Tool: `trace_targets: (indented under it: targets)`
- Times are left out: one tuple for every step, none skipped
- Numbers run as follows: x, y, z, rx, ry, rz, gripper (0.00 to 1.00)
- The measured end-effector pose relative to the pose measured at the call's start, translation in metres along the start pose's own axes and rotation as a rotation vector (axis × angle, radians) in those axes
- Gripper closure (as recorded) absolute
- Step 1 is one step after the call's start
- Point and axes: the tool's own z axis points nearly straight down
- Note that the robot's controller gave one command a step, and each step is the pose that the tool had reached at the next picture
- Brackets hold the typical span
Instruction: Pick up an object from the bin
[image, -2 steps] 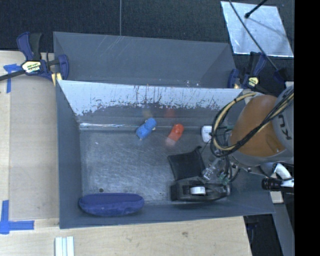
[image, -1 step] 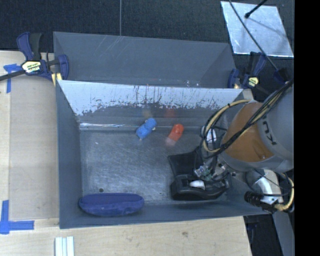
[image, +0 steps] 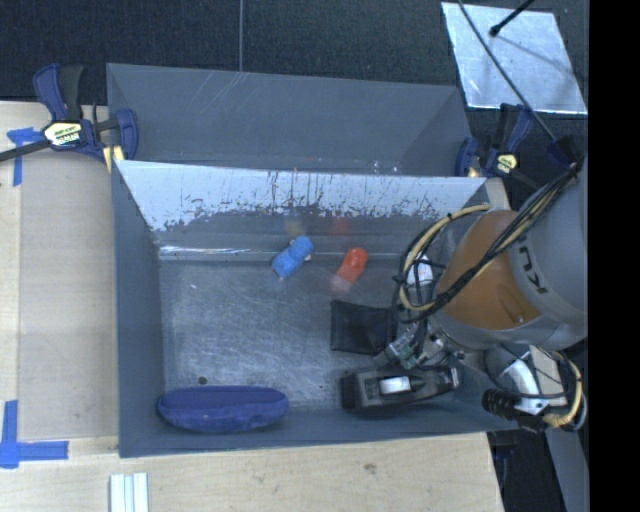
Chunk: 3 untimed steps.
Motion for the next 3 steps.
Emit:
trace_targets:
  targets:
    - [-0.006, 0.028, -0.193, -0.001, 0.000, -0.064, 1.00]
    - [0.077, 0.060, -0.111, 0.012, 0.010, 0.124, 1.00]
    - [0.076, 0.061, -0.163, 0.003, 0.004, 0.126, 1.00]
